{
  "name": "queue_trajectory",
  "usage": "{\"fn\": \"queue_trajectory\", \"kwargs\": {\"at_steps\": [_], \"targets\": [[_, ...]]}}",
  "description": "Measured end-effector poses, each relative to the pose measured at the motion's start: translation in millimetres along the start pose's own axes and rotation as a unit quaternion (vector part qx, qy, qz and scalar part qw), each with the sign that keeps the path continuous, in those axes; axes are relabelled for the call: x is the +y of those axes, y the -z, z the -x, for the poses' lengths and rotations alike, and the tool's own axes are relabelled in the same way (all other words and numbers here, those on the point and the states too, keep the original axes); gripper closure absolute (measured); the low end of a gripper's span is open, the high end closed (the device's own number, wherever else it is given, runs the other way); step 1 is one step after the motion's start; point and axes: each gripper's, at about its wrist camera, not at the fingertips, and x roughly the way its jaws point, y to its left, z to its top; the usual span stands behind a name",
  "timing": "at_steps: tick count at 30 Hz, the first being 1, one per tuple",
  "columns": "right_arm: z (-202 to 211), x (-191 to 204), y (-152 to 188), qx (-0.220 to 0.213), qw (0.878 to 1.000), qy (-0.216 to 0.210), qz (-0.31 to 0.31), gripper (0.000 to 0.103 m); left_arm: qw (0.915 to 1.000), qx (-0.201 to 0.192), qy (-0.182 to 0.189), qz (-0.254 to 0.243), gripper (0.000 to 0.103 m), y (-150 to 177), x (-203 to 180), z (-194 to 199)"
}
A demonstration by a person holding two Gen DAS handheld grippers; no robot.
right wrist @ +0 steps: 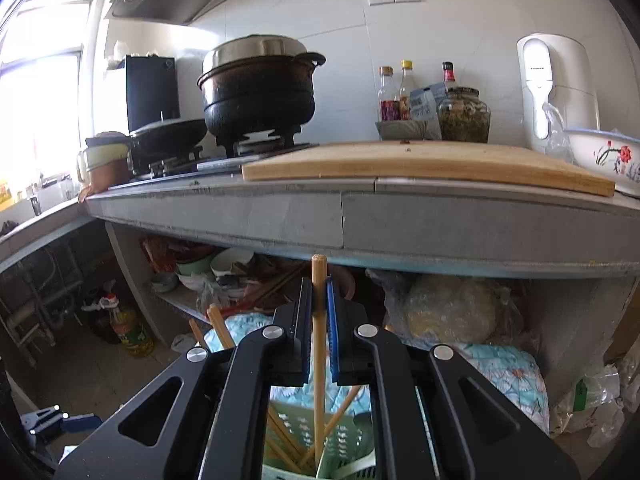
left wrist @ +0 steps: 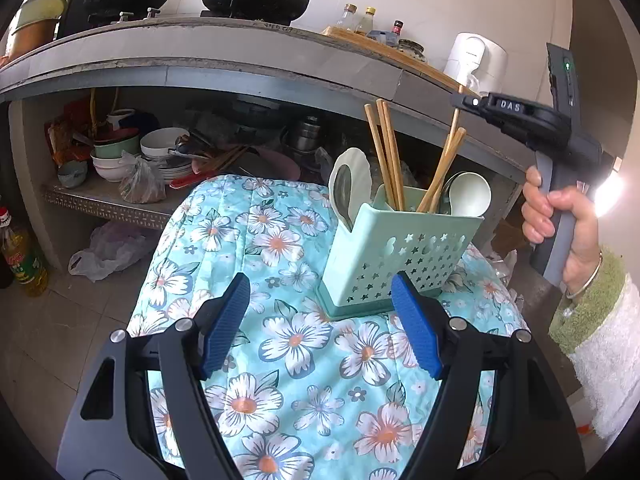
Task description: Organize utensils
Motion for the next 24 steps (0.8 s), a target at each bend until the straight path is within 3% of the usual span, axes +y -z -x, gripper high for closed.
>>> {"fn": "queue_trajectory", "kwargs": {"at_steps": [1,3,5,11,15,24], "targets": [[-0.5,0.2,6.2,0.012,1.0,-0.003,0.003,0.094,1.0,0.0,0.0,-0.001,0.034,0.4,-0.2,0.7],[2.6,-0.9,15.5,0.025,1.0,0.001,0.003,0.084,1.0,0.001,-0.002,-0.003,0.034,1.3,-1.2,2.2],[13.6,-4.0,23.0,0.024,1.0,-0.001,-0.007,0.065,1.0,0.002,-0.005,-0.004,0.033,2.0,-2.6,4.0],[57.7,-14.1,42.6,0.026,0.998,-0.023,-0.059,0.047,0.9999,0.004,-0.013,-0.004,0.03,3.5,-8.1,13.0],[88.1,-13.9,63.8,0.046,0.995,-0.02,-0.084,0.035,0.9997,0.007,-0.022,-0.01,0.023,6.4,-17.5,21.0],[150.4,6.9,127.8,0.103,0.988,0.049,-0.1,0.015,0.9968,0.025,-0.073,-0.023,0.011,19.0,-45.9,39.1]]}}
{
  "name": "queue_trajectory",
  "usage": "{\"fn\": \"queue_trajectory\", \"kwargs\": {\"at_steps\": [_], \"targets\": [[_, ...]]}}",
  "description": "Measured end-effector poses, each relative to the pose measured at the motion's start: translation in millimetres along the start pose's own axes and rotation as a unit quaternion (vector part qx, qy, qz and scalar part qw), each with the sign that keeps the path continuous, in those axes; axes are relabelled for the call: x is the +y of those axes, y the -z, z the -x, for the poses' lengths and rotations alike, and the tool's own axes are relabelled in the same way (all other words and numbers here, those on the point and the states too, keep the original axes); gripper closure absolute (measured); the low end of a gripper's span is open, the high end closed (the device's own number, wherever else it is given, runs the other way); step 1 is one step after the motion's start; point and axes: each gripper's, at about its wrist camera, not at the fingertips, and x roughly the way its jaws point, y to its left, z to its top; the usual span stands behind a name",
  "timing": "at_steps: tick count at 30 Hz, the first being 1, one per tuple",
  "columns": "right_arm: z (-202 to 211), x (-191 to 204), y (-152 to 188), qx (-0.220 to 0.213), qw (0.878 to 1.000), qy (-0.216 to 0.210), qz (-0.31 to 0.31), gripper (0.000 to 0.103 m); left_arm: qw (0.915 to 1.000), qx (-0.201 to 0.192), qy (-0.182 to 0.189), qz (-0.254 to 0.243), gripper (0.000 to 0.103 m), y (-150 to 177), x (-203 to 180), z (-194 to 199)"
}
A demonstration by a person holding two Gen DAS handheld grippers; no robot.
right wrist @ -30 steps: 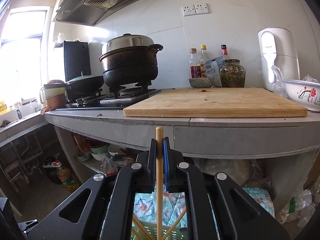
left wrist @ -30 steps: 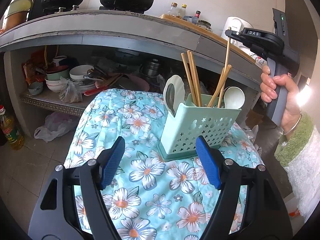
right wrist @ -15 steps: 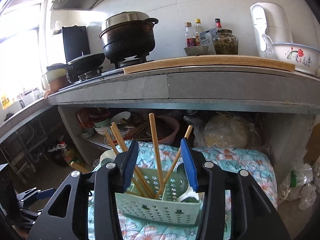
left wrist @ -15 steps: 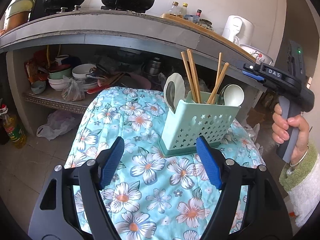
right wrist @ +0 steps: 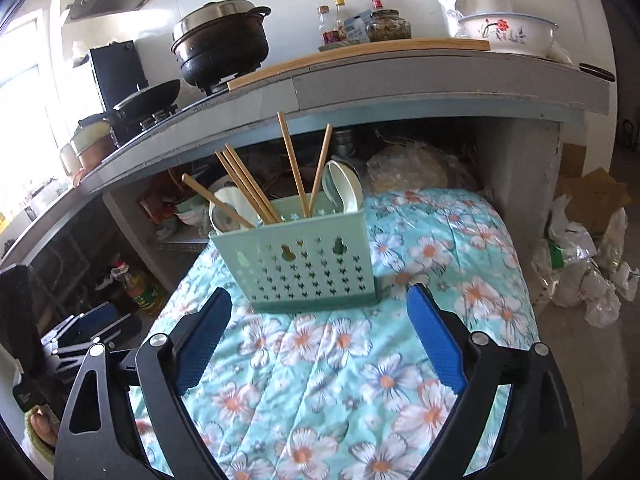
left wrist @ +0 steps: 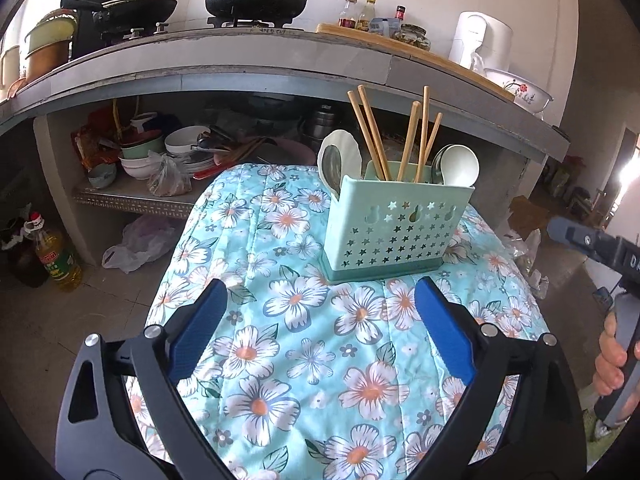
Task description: Organize utensils
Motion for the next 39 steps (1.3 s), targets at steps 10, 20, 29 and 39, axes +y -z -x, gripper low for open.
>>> {"fn": "queue_trajectory", "kwargs": {"at_steps": [10,20,29,39], "targets": [[41.7,8.3,38.8,0.001,0.997,0.075,0.007,0.006,0.9953,0.002,-0.097,0.001,0.008,5.3,-24.3,23.5],[50.6,12.1,54.3,0.01,0.992,0.124,0.021,0.006,0.9896,-0.016,-0.137,-0.042,0.008,0.2,-49.4,38.6],[58.3,12.8,48.5,-0.003,0.989,0.149,0.021,0.006,0.9892,-0.05,-0.136,-0.025,0.008,-7.8,-61.7,45.7],[66.0,9.2,47.5,-0.007,0.986,0.167,0.027,0.006,0.9914,-0.044,-0.118,-0.036,0.008,-6.9,-73.8,43.9]]}}
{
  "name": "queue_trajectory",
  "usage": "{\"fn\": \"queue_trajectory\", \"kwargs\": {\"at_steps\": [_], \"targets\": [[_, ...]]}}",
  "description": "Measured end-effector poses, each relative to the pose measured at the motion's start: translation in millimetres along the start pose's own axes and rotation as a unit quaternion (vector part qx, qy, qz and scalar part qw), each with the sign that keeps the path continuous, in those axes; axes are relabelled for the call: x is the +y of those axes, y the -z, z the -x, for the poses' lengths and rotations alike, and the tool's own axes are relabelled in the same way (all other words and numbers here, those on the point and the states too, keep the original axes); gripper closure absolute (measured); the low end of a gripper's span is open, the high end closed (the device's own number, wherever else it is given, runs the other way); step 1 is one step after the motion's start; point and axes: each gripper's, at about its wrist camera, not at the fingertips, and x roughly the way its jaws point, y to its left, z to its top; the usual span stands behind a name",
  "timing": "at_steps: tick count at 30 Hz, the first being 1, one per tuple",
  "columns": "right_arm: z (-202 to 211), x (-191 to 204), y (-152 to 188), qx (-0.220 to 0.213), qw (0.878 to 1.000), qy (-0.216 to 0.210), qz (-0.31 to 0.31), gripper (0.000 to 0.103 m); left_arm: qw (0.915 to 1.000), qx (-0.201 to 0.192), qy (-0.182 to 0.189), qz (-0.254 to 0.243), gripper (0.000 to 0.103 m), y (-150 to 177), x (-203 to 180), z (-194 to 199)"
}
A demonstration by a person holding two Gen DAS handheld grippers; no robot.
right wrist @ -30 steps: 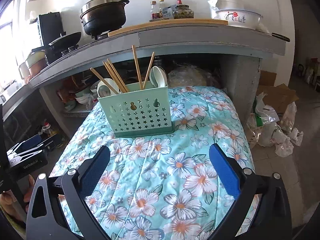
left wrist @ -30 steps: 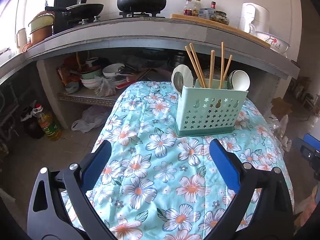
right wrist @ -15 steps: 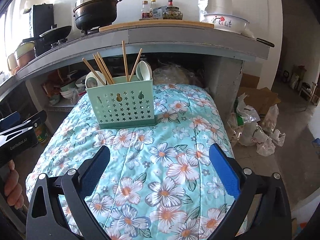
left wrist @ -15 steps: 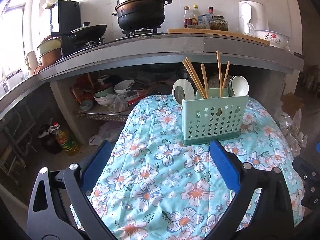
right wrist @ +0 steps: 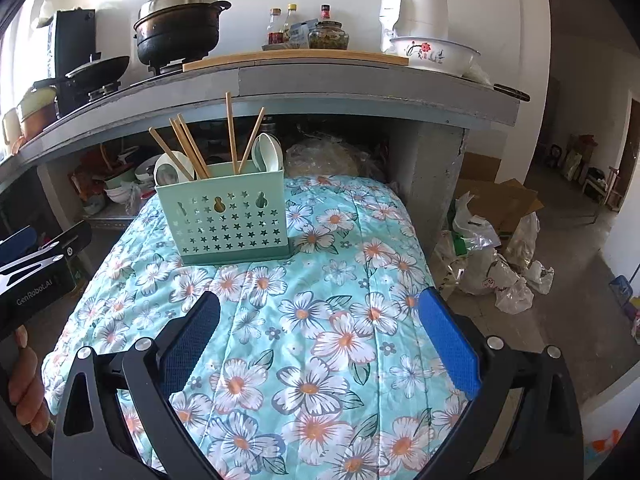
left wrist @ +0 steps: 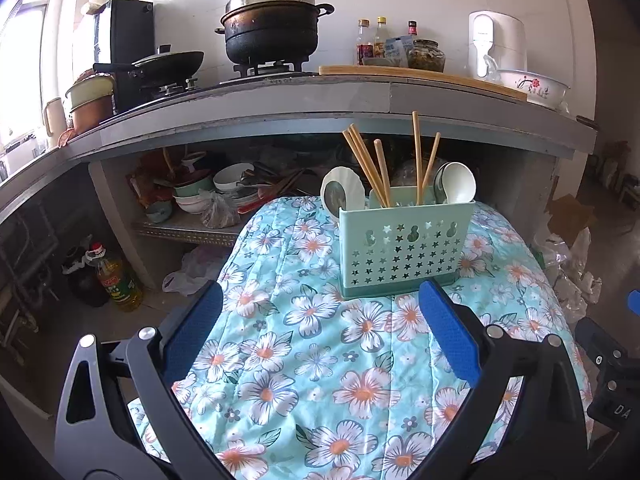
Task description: Organize utensils
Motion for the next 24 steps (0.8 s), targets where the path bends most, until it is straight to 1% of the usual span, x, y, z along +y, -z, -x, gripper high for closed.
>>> {"fn": "queue_trajectory", "kwargs": {"at_steps": [8,15,24], "targets": [[1.1,-4.3,2.8,0.002,1.0,-0.001,0.0,0.006,1.0,-0.001,0.005,-0.004,0.008,0.1,-4.7,0.7],[2.6,-3.2,0.6,-0.004,1.0,-0.002,0.001,0.006,0.9999,-0.012,0.004,-0.002,0.008,1.1,-3.4,3.7],[1.0,-1.5,-0.1,-0.004,1.0,-0.002,0.003,0.006,1.0,-0.006,0.0,0.001,0.008,1.2,2.9,0.8]]}}
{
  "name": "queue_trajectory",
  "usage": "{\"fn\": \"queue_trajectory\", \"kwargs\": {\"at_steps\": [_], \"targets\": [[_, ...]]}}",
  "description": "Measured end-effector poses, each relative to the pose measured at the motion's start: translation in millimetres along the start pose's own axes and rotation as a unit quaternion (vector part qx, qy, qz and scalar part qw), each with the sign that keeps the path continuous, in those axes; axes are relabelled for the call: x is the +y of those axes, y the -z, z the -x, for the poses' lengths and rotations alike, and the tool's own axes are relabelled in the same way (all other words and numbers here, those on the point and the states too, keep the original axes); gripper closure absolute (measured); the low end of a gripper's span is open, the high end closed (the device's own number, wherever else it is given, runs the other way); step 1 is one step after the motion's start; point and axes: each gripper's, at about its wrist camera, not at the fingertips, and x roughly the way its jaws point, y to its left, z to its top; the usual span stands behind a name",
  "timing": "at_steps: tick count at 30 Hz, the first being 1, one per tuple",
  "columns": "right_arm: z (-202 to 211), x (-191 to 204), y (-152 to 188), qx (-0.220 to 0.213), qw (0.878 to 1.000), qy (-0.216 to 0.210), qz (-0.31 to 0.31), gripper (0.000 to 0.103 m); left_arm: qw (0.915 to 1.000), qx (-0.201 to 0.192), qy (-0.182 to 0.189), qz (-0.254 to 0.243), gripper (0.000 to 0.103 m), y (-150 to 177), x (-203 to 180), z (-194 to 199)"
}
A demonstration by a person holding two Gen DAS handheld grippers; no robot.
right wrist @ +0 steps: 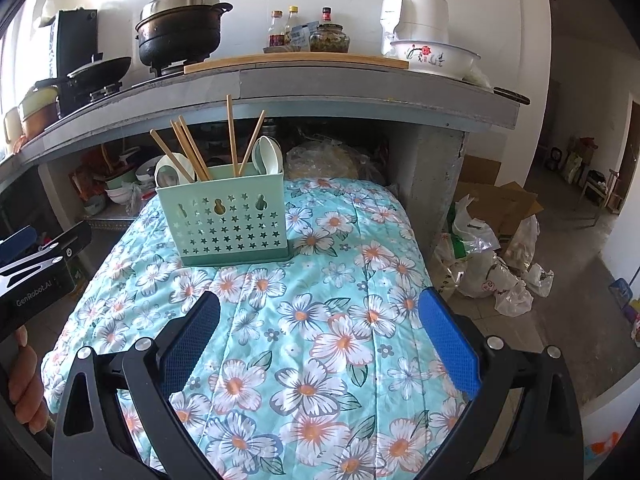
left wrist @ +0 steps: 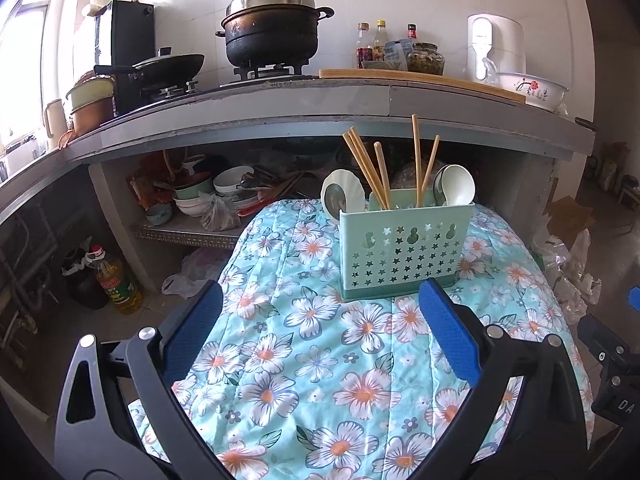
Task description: Organize utensils
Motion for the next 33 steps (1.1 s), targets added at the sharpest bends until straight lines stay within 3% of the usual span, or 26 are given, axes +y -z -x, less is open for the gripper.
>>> {"fn": "queue_trajectory", "kwargs": {"at_steps": [33], "targets": [[2.6,-18.4,-6.5,-0.007,1.0,0.021,-0.012,0.006,0.9994,0.019,-0.027,0.011,0.008,4.2,39.1,-6.8]]}}
